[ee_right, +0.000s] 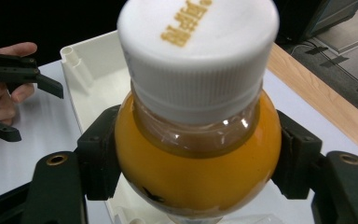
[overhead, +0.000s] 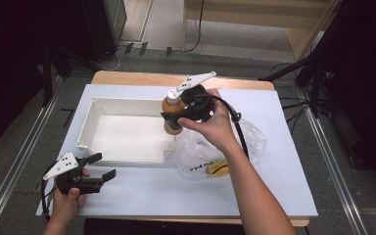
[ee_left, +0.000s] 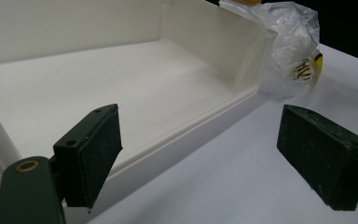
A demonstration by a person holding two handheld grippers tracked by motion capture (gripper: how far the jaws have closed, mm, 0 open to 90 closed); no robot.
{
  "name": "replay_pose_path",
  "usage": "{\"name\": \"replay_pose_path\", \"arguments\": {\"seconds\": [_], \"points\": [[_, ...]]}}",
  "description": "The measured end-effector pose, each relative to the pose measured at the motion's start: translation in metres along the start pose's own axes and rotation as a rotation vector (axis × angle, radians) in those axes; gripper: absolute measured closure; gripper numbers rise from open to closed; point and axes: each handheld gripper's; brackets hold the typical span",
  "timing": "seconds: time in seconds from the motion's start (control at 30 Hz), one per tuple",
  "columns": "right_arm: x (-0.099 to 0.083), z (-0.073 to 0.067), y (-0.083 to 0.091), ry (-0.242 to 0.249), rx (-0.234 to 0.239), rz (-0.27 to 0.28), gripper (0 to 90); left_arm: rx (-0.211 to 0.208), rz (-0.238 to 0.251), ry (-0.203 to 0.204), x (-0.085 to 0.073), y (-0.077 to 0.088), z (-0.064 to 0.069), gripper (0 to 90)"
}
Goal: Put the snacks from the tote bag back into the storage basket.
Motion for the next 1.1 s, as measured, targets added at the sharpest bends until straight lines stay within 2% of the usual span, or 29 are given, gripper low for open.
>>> {"name": "replay_pose_path", "arguments": {"seconds": [0.63, 1.1], "points": [[0.008, -0.005, -0.012, 0.017, 0.005, -0.002, 30.8, 0.006, 0.002, -0.006, 0.0, 0.0, 0.0, 14.2], [0.01, -0.008, -0.022, 0.011, 0.006, -0.007, 30.8, 0.004, 0.003, -0.006, 0.0, -0.001, 0.0, 14.2]]}}
Point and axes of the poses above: each handheld gripper's, and its own axes: y roughly backward along the jaws, x roughly out of its top, z roughly to its right, and after that the axes turned 4 degrees about z, right-handed
